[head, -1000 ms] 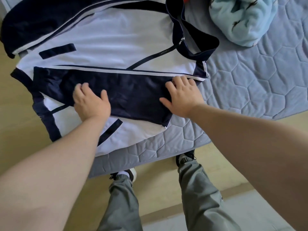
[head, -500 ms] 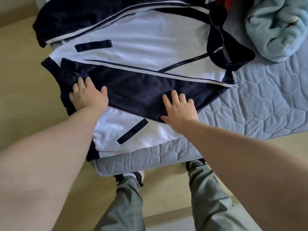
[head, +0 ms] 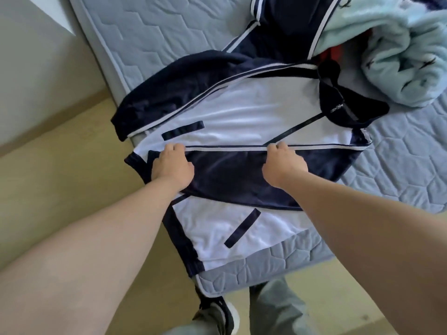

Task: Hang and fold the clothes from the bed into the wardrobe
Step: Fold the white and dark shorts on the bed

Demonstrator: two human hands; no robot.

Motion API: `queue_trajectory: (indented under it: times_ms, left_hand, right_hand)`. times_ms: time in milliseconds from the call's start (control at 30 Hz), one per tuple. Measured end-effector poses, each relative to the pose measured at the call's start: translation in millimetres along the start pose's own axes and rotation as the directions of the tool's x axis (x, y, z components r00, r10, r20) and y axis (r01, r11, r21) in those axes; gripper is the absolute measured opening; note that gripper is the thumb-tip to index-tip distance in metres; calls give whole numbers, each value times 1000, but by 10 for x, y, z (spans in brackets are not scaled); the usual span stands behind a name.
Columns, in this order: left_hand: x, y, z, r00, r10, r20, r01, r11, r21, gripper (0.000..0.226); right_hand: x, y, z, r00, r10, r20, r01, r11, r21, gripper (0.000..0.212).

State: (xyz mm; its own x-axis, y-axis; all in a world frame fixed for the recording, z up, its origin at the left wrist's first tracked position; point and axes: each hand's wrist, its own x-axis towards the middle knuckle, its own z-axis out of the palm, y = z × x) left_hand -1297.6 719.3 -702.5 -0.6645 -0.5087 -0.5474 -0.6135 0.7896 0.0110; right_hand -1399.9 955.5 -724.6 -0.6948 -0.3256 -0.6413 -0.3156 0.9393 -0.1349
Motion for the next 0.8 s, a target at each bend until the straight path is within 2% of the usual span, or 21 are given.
queue_trajectory:
  times_ms: [167, 300, 400, 500, 567, 667, 800]
  left_hand:
    - [320, 137, -140, 993, -50, 109, 49, 999, 6, 49]
    - [582, 129, -232, 998, -65, -24, 66, 997, 32, 43]
    - [783, -43, -310, 992, -19, -124, 47, 974, 221, 37]
    - [1005, -202, -375, 998, 38, -54, -11, 903, 430, 31]
    - [1072, -361, -439, 1000, 1, 21, -12, 860, 510, 34]
    - [1142, -617, -478, 995, -4, 95, -47, 849, 527, 41]
    - [1223, -887, -636, 982, 175, 65, -187, 904, 385, 36]
  right_hand:
    - [112, -24, -178, 998, 14, 55, -21, 990, 142, 35]
    - [156, -124, -219, 990, 26, 138, -53, 980, 190, 34]
    - [208, -295, -233, 983, 46, 175, -93, 960, 266, 35]
    - [231, -496, -215, 981, 148, 128, -186, 908, 375, 32]
    - [220, -734, -179, 967, 235, 99, -255, 868, 426, 29]
    - [231, -1111, -118, 942, 334, 40, -306, 802, 513, 24]
    - [351, -1580, -158, 927, 375, 32, -313, 721, 618, 20]
